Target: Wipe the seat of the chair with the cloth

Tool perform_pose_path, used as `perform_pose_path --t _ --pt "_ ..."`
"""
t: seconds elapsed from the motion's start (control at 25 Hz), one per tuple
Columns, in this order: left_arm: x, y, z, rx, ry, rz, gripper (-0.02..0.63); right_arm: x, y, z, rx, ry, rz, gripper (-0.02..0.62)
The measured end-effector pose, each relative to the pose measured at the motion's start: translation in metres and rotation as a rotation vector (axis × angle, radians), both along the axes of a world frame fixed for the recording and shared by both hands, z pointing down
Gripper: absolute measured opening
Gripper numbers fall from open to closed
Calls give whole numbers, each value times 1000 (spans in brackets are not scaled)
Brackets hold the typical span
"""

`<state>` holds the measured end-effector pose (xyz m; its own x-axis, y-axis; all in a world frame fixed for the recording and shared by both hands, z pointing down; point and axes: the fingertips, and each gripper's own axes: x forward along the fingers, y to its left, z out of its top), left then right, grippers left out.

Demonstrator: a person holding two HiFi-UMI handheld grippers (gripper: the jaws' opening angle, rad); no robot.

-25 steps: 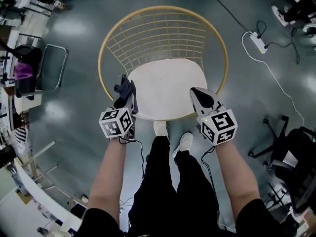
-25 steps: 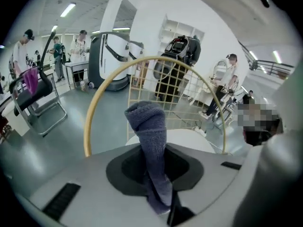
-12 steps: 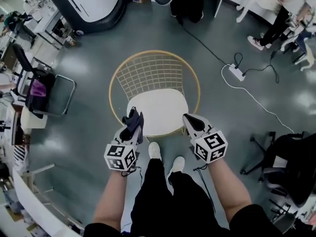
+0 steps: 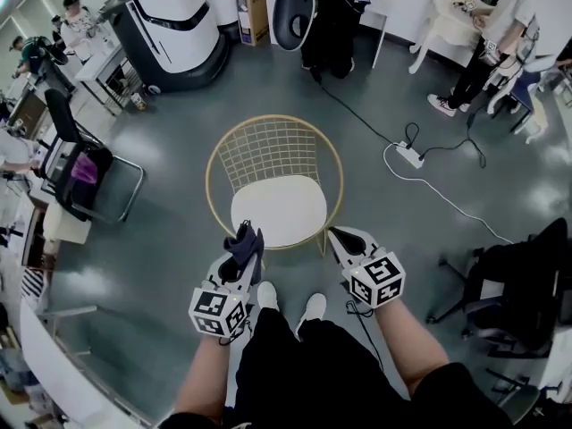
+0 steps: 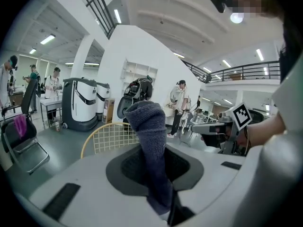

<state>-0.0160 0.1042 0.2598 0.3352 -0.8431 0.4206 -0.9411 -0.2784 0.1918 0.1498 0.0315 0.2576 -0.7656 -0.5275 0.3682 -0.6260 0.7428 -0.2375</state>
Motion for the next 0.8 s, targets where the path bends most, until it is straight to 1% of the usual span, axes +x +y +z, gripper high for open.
perform_pose_path --t 0.2,0.32,0.48,0.8 --pt "10 36 -18 31 4 42 87 -1 35 -19 16 4 -8 12" --pt "8 51 -24 37 7 71 88 -8 49 -28 22 1 2 12" --pt "-3 68 -27 43 12 103 88 -24 70 -37 32 -1 27 12" --pt "-41 106 -36 60 32 177 88 -72 127 -44 35 3 76 12"
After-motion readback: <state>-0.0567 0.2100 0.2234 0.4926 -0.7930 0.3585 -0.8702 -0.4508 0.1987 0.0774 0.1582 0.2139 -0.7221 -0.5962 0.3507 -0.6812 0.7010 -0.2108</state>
